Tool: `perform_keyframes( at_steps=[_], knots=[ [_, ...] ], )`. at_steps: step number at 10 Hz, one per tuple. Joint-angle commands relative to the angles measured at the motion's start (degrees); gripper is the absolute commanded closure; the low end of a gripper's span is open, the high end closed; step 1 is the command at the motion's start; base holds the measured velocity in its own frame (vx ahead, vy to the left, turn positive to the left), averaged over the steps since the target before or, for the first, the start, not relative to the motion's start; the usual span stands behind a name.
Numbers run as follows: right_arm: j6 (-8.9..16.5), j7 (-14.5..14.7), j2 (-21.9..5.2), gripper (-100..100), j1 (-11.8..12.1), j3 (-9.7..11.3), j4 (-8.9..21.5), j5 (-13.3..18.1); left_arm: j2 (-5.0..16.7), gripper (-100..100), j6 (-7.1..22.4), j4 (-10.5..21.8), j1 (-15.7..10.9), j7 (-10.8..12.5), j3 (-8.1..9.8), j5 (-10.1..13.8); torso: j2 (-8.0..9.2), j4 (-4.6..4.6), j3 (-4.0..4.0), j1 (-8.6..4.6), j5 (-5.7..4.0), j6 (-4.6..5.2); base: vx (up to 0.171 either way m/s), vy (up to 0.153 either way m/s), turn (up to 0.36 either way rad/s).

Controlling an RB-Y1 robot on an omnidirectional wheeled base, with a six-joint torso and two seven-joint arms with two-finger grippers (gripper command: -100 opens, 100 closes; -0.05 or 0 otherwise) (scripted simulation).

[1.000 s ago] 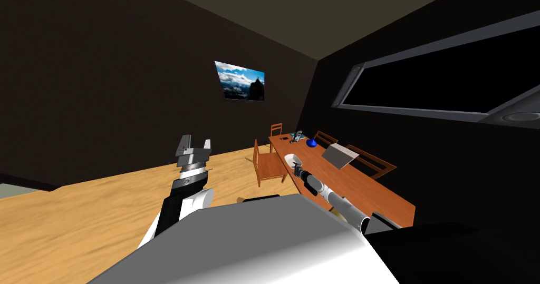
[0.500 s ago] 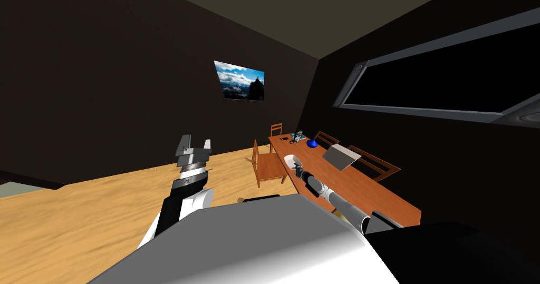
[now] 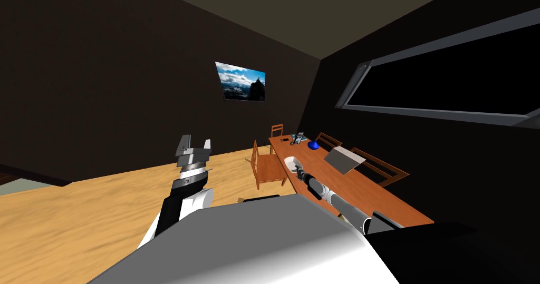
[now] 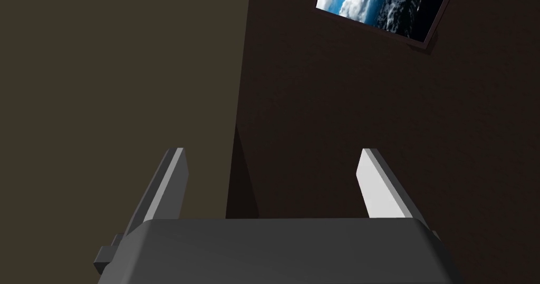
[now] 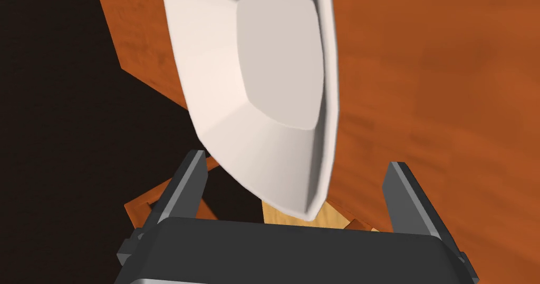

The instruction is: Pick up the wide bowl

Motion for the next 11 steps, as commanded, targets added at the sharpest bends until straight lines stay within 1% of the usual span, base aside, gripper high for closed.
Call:
perform_keyframes(
  at_steps=[1,2,3,4,6,7,8,9,10,11],
  knots=[
    [0.0,0.0,0.0,-100,0.0,0.0,0.0,0.0,0.0,0,0.0,0.0,0.0,0.0,0.0,0.0,0.0,0.0,0.0,0.0,0.0,0.0,0.042,-0.016,0.012],
    [-0.1,-0.1,0.0,0,0.1,0.0,0.0,0.3,0.0,0,0.0,0.0,0.0,0.0,0.0,0.0,0.1,0.01,0.05,0.08,0.02,0.0,0.007,-0.004,-0.001],
    [0.7,-0.3,0.9,-100,-0.5,-0.5,2.2,-0.1,0.0,0,0.0,0.0,0.0,0.0,0.0,0.0,0.22,0.04,0.12,0.13,0.03,0.0,-0.034,-0.017,0.253],
    [0.7,-0.3,0.9,-100,-0.5,-0.5,2.2,-0.1,0.0,0,0.0,0.0,0.0,0.0,-0.01,0.0,0.35,0.07,0.19,0.11,0.02,-0.05,-0.052,-0.026,0.159],
    [0.7,-0.3,0.9,-100,-0.5,-0.5,2.2,-0.1,0.0,0,0.0,0.0,0.0,0.0,0.0,0.0,0.41,0.09,0.23,0.09,0.02,0.02,-0.015,-0.012,-0.015],
    [1.5,-0.6,1.9,-100,-1.1,-1.0,4.4,-0.4,0.0,0,0.0,0.0,0.0,0.0,0.0,0.0,0.34,0.07,0.2,0.12,0.03,0.02,-0.028,-0.014,0.269],
    [1.8,-0.6,2.2,-100,-1.3,-1.2,5.1,-0.5,0.0,0,0.0,0.0,0.0,0.0,-0.01,0.0,0.37,0.08,0.21,0.12,0.03,-0.06,-0.048,-0.036,0.267],
    [2.3,-0.8,2.8,-100,-1.7,-1.5,6.6,-0.7,0.0,0,0.0,0.0,0.0,0.0,-0.01,0.0,0.44,0.09,0.25,0.05,0.02,-0.01,-0.067,-0.041,0.21],
    [2.6,-0.8,3.1,-100,-1.8,-1.7,7.3,-0.8,0.0,0,0.0,0.0,0.0,0.0,0.0,0.0,0.51,0.11,0.29,0.02,0.01,-0.01,-0.068,-0.034,0.142],
    [2.8,-0.2,2.4,-100,-1.8,-0.7,6.6,-2.2,0.0,0,0.0,0.0,0.0,0.0,0.0,0.0,0.53,0.11,0.3,0.03,0.01,0.01,-0.027,-0.015,0.02]
  ],
)
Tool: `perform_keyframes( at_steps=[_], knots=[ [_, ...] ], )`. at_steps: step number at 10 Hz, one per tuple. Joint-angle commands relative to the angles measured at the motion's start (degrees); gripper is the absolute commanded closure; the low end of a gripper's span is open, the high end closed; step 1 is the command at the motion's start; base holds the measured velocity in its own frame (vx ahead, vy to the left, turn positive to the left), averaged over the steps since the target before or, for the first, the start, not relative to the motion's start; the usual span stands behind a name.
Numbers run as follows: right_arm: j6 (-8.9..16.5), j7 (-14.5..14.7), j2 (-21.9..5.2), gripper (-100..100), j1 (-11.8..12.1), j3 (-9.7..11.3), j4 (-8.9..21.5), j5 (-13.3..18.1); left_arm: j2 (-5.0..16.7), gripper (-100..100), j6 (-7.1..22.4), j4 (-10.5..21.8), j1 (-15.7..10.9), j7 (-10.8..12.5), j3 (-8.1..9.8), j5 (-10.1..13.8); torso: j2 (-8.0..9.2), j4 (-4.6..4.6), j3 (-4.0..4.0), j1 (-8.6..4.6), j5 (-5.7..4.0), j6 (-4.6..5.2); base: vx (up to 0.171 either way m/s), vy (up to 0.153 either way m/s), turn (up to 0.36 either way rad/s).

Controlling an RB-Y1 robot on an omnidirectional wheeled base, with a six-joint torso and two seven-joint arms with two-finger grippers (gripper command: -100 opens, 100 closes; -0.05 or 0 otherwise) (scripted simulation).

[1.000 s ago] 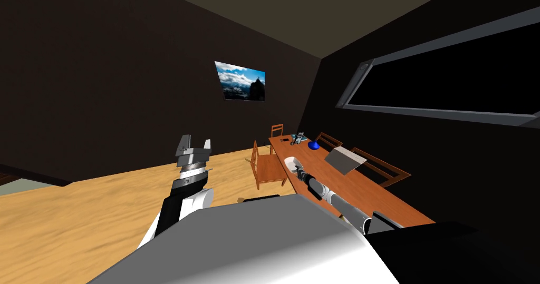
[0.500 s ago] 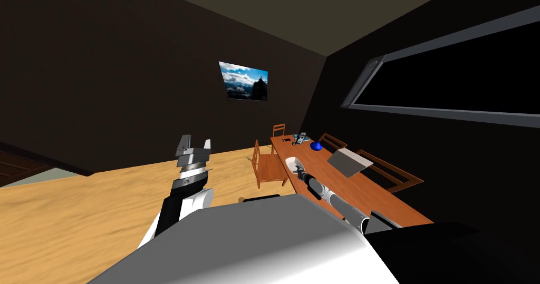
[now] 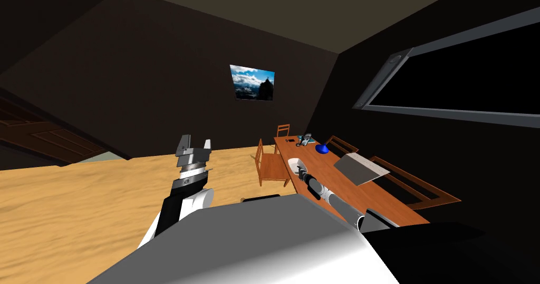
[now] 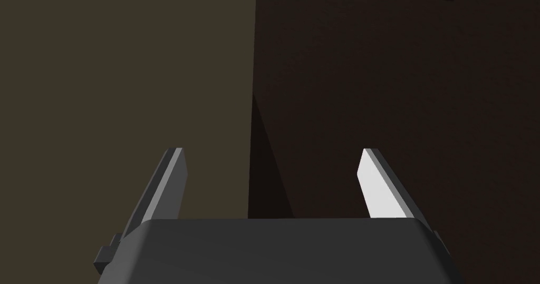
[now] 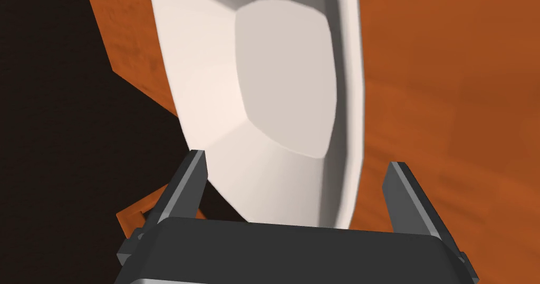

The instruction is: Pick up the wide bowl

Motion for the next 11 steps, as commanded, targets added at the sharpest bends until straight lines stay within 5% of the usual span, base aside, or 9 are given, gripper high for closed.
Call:
perform_keyframes(
  at_steps=[1,5,6,7,11],
  knots=[
    [0.0,0.0,0.0,100,0.0,0.0,0.0,0.0,0.0,0,0.0,0.0,0.0,0.0,0.0,0.0,0.0,0.0,0.0,0.0,0.0,0.0,-0.005,-0.003,-0.005],
    [-0.1,0.0,0.0,100,0.0,0.0,0.0,0.0,0.0,0,0.0,0.0,0.0,0.0,0.0,0.0,-0.09,0.0,-0.04,0.08,0.02,0.01,-0.001,-0.001,0.001],
    [-0.1,0.0,0.0,0,0.0,0.0,0.0,0.0,0.0,0,0.0,0.0,0.0,0.0,0.0,0.0,-0.08,0.02,-0.03,0.09,0.03,0.01,0.0,0.0,0.0],
    [-0.9,-0.5,0.1,100,0.4,-0.7,-0.9,1.7,0.0,0,0.0,0.0,0.0,0.0,0.0,0.0,-0.07,0.03,-0.02,0.1,0.04,0.01,0.026,0.015,-0.151],
    [-2.2,-0.2,-1.5,100,1.3,0.2,-4.6,2.2,0.0,0,0.0,0.0,0.0,0.0,0.0,0.0,-0.15,0.07,-0.03,0.22,0.09,-0.05,0.044,0.027,-0.151]
  ],
)
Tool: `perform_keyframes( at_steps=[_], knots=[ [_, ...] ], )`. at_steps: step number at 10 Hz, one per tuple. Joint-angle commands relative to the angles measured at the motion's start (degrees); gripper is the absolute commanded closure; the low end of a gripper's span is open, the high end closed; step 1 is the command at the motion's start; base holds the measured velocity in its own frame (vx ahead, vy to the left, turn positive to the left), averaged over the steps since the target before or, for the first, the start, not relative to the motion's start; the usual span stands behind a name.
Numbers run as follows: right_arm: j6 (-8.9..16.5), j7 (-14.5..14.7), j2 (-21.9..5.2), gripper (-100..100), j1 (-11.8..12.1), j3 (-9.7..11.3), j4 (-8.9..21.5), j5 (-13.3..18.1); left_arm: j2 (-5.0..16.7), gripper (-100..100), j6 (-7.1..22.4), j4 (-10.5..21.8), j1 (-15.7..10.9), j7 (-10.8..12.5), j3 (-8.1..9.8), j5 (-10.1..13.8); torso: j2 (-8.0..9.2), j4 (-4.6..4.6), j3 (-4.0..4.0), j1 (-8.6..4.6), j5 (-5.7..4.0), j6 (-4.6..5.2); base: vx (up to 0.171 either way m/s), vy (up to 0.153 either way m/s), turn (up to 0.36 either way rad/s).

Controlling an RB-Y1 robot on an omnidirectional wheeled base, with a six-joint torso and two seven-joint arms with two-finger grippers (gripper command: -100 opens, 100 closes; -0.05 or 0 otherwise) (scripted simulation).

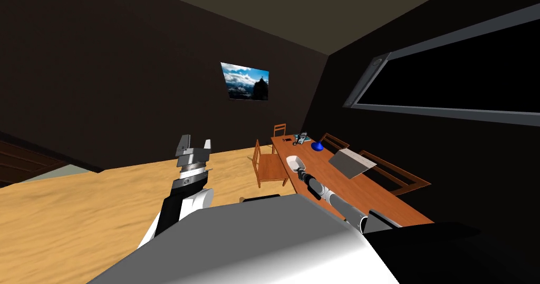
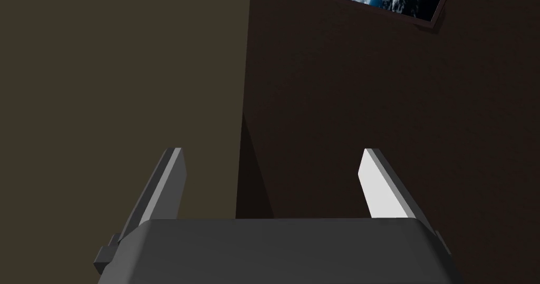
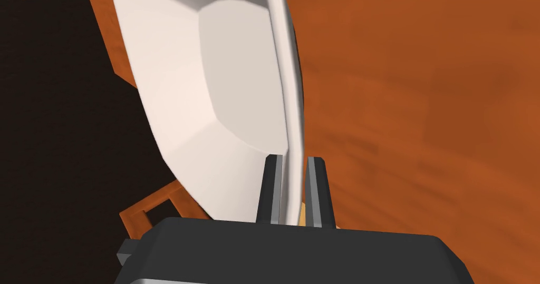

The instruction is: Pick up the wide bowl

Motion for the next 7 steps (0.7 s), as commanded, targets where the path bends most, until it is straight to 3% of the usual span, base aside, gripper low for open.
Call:
perform_keyframes(
  at_steps=[1,2,3,6,7],
  knots=[
    [-1.0,-0.7,-0.1,100,0.6,-0.8,-1.2,2.0,0.0,0,0.0,0.0,0.0,0.0,0.0,0.0,0.0,0.0,0.0,0.0,0.0,0.0,0.04,0.026,-0.164],
    [-1.0,-0.7,-0.1,100,0.6,-0.8,-1.2,2.0,0.0,0,0.0,0.0,0.0,0.0,0.0,0.0,0.02,0.02,0.02,0.02,0.0,-0.06,0.02,0.013,-0.012],
    [-1.8,-0.5,-1.0,100,1.2,-0.3,-3.4,2.3,0.0,0,0.0,0.0,0.0,0.0,-0.01,0.0,0.06,0.05,0.05,0.01,0.0,-0.11,0.049,0.021,-0.255],
    [-1.5,0.1,-1.2,100,1.2,0.0,-3.3,1.4,0.0,0,0.0,0.0,0.0,0.0,-0.01,0.0,0.09,0.08,0.08,0.05,0.05,-0.14,0.021,0.015,-0.041],
    [-1.5,0.0,-1.2,0,1.1,-0.1,-3.3,1.4,0.0,0,0.0,0.0,0.0,0.0,-0.01,0.0,0.13,0.07,0.1,0.02,0.05,-0.12,0.0,0.0,0.0]
  ],
)
